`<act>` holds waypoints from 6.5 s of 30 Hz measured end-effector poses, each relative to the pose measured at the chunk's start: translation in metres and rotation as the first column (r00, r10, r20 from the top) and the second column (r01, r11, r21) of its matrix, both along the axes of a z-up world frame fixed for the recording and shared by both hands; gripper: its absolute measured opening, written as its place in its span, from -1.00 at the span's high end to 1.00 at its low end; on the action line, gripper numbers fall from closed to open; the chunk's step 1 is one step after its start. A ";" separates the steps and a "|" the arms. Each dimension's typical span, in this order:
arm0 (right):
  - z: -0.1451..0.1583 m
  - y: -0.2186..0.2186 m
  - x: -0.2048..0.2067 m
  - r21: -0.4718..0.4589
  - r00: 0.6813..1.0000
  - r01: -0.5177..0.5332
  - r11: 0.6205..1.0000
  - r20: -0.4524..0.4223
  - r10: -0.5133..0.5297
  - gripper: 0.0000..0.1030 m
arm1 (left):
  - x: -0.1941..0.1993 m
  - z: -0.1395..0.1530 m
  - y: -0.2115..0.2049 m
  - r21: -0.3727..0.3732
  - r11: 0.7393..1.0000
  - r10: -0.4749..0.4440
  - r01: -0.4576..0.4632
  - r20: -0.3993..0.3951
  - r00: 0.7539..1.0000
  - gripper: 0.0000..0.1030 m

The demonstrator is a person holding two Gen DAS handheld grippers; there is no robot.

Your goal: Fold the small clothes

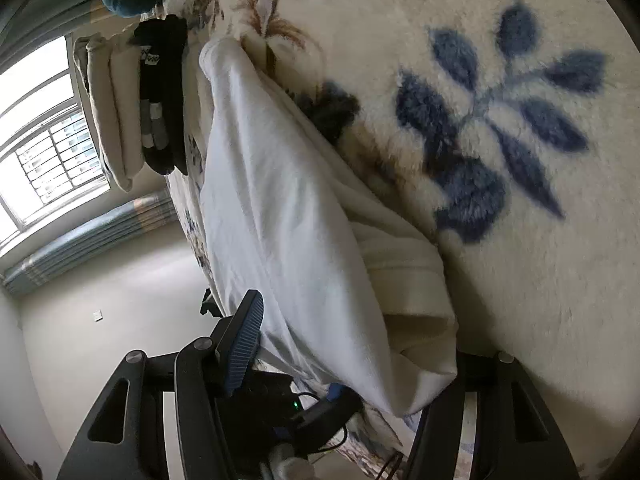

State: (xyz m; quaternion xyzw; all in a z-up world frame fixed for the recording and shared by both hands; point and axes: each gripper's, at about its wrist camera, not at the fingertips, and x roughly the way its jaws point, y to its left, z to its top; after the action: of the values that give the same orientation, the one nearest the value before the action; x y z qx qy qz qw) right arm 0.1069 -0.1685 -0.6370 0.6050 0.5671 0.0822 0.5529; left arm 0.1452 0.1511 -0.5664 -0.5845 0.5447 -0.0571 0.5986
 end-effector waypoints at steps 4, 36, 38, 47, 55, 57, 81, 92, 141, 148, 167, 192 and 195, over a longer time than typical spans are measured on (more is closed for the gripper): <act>-0.001 0.003 0.002 0.006 1.000 -0.002 1.000 0.008 0.002 -0.20 | 0.005 0.019 -0.003 0.078 0.997 -0.007 0.002 0.065 0.998 -0.55; 0.004 -0.028 0.005 -0.047 0.998 0.070 0.996 0.007 -0.070 0.22 | 0.008 0.016 0.009 0.099 0.993 -0.064 0.057 0.074 0.995 -0.54; -0.005 -0.028 -0.002 -0.020 0.996 0.089 0.996 -0.016 -0.089 0.17 | 0.007 0.013 0.009 0.093 0.995 -0.051 0.045 0.071 0.996 -0.54; -0.004 -0.021 0.004 -0.013 0.992 0.130 0.991 -0.003 -0.130 0.66 | 0.021 0.029 0.003 0.168 0.982 -0.104 0.088 0.090 0.990 0.57; 0.069 -0.016 0.025 -0.066 0.989 0.148 0.987 0.040 -0.145 0.73 | 0.061 0.108 0.005 0.186 0.973 -0.165 0.135 0.157 0.974 0.65; 0.093 -0.016 0.038 -0.070 0.988 0.147 0.987 0.061 -0.143 0.73 | 0.081 0.132 0.005 0.190 0.971 -0.177 0.142 0.180 0.968 0.66; 0.318 0.035 0.472 -0.104 0.863 0.132 0.986 0.502 -0.063 0.74 | 0.474 0.279 0.056 0.363 0.927 -0.260 0.090 0.453 0.853 0.66; 0.184 0.067 0.454 -0.312 0.958 -0.064 0.948 0.247 0.146 0.49 | 0.435 0.194 0.065 0.442 0.868 -0.348 0.225 0.220 0.911 0.47; 0.726 0.109 -0.009 -0.957 0.788 0.263 0.124 0.287 0.544 -0.95 | 0.046 0.560 -0.011 0.948 0.293 -0.588 -0.126 0.282 0.758 -0.97; 0.755 0.112 -0.056 -0.942 0.760 0.312 0.124 0.326 0.563 -0.95 | 0.014 0.576 -0.011 0.944 0.289 -0.583 -0.157 0.304 0.753 -0.97; 0.773 0.107 -0.083 -0.932 0.729 0.329 0.150 0.352 0.587 -1.00 | -0.016 0.584 -0.012 0.931 0.295 -0.538 -0.213 0.346 0.769 -1.00; 0.769 0.113 -0.078 -0.936 0.710 0.311 0.163 0.343 0.615 -1.00 | -0.010 0.588 -0.002 0.930 0.292 -0.514 -0.224 0.350 0.783 -1.00; 0.768 0.113 -0.076 -0.936 0.709 0.310 0.165 0.344 0.616 -1.00 | -0.008 0.589 -0.001 0.930 0.294 -0.515 -0.223 0.350 0.783 -1.00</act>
State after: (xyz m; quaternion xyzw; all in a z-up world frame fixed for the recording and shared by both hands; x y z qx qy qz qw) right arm 0.0306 -0.0558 0.1312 -0.0404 0.3002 -0.0221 0.9528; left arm 0.1372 0.1499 0.0225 -0.0101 0.3060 0.0340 0.9514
